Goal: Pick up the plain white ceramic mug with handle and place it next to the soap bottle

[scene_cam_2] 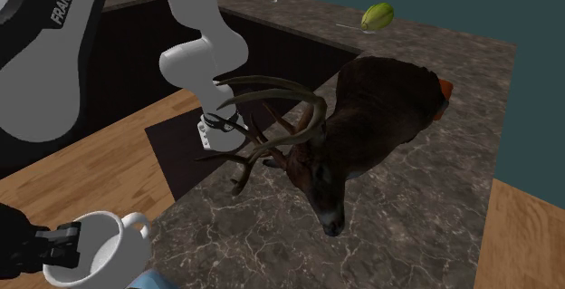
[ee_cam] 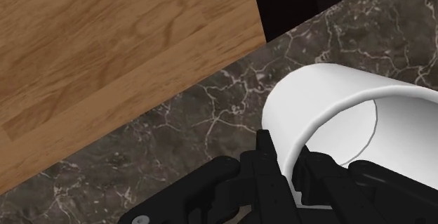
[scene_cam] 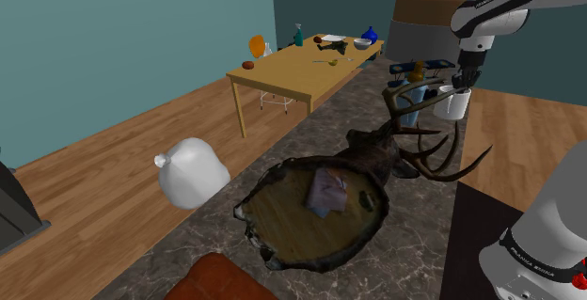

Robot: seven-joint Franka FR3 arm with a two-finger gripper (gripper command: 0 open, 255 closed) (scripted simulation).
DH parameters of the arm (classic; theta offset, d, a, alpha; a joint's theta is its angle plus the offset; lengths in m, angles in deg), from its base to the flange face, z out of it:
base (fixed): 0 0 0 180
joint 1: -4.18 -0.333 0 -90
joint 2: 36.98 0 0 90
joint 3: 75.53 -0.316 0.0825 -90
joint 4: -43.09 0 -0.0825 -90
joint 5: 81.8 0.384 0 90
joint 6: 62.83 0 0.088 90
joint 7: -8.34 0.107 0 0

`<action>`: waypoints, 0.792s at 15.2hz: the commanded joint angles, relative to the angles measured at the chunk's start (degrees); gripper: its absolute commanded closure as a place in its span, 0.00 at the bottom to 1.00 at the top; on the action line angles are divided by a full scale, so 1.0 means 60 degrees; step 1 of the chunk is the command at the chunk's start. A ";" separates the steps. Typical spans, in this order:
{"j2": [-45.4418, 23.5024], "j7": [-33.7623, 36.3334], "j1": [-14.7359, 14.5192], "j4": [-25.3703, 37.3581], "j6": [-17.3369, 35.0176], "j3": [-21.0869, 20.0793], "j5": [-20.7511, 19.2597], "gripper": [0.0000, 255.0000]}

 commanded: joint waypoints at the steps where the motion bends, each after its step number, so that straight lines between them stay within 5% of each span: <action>1: -0.0159 -0.0096 0.0023 -0.0179 0.0293 0.0022 0.0124 1.00; 12: -0.1025 -0.0604 0.0169 -0.0822 0.1497 -0.0005 0.0860 1.00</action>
